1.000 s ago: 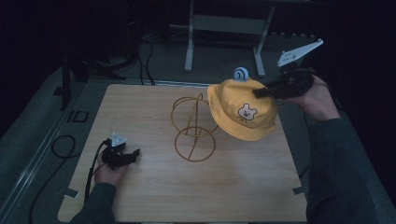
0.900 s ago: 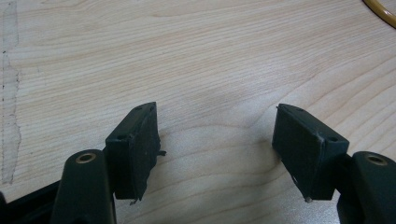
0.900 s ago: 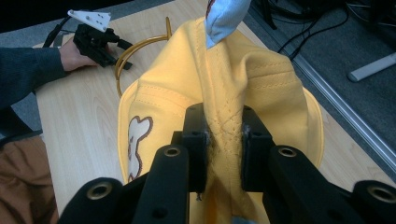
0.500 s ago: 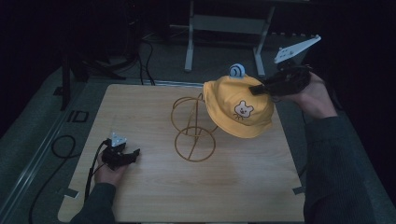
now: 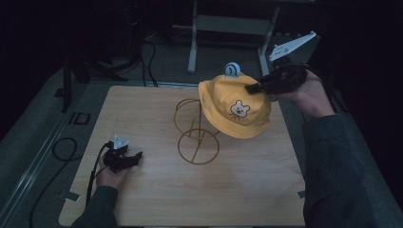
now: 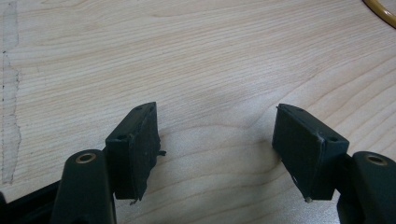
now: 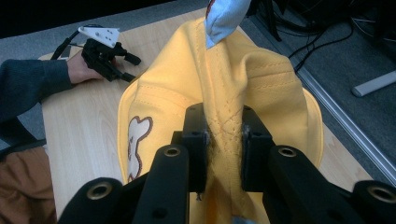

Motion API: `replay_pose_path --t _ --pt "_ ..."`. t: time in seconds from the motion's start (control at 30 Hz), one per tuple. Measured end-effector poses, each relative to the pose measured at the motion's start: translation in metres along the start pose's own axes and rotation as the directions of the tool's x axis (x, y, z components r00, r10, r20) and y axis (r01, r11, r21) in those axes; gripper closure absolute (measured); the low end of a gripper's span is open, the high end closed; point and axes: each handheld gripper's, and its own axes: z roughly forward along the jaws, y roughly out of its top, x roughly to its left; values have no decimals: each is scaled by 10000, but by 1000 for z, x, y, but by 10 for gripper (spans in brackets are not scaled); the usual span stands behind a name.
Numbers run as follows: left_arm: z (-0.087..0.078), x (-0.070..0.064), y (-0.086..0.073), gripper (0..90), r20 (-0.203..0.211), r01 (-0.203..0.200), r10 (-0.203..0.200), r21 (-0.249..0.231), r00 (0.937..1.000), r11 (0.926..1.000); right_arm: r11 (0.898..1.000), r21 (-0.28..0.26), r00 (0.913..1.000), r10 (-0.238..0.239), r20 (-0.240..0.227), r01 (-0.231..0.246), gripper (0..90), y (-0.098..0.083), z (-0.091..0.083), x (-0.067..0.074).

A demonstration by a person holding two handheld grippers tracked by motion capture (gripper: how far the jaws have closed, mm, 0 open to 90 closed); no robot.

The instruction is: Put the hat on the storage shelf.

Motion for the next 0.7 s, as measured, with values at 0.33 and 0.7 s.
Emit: replay_pose_path --t 0.33,0.7 --pt "0 0 0 317 2 -1 1 0 10000 10000 9999 5 9998 -154 -156 154 765 11 10 4" --pt "0 0 0 317 4 -1 1 -6 10000 10000 9996 9 9993 -283 -248 283 765 26 19 9"
